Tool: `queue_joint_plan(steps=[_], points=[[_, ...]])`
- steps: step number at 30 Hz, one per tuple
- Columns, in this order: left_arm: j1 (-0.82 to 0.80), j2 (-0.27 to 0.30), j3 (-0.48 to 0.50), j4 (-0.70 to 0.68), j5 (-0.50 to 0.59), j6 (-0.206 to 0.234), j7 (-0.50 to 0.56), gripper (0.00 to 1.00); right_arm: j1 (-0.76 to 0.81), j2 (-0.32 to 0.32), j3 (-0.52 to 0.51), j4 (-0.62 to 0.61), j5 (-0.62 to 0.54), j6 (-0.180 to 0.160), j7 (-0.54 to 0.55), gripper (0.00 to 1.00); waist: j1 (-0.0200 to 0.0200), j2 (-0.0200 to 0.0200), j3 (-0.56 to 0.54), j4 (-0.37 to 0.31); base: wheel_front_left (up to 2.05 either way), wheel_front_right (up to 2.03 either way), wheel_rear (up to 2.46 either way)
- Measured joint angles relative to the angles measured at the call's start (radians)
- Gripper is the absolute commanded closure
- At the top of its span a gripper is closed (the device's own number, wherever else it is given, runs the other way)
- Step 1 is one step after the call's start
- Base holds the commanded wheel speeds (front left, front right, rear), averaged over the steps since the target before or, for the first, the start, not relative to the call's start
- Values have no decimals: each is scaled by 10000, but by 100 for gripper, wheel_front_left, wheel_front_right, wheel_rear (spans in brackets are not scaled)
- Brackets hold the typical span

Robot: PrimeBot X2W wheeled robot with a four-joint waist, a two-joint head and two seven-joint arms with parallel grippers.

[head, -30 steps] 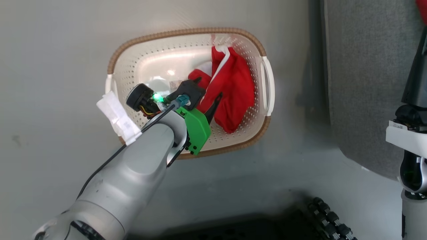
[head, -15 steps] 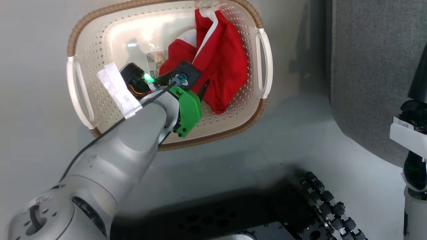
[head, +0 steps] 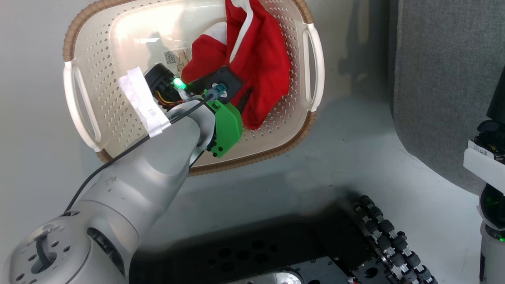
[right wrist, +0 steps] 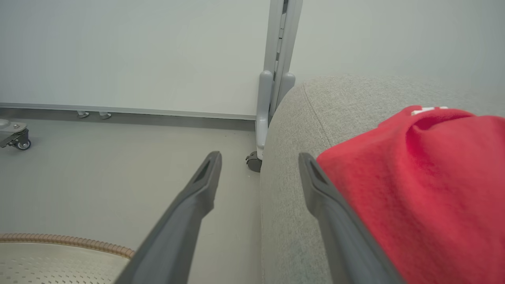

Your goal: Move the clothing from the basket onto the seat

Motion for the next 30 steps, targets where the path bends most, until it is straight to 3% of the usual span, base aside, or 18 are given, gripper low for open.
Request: queue_joint_plan(steps=[3,4,5,6,10,18,30], points=[[3,-8,-127,-362,-201,-36,-148,0,11,-48,-25,-4,-82,2,0,0,0,0,-25,0,0,0,0],[9,-2,-184,-439,-226,-42,-102,28,11,-48,-31,-6,-82,0,0,0,0,0,-37,-4,0,0,0],[35,17,-259,-610,-297,-44,-63,94,12,-48,-29,-10,-82,2,0,0,0,0,-55,-13,0,0,0],[66,10,-316,-742,-422,-44,46,100,12,-46,-29,-35,-82,0,0,0,0,0,-75,-24,0,0,0],[104,-10,-441,-940,-585,-56,355,100,11,-56,-102,-171,-82,0,0,0,0,0,-134,-18,0,0,0],[159,6,-497,-842,-614,-56,-311,100,-133,-81,-38,-86,-96,2,0,0,0,0,-380,123,0,0,0],[1523,25,-163,-1551,-1239,-58,-907,100,-221,-117,441,1047,-219,2,0,0,-1,0,-2166,443,0,0,0]])
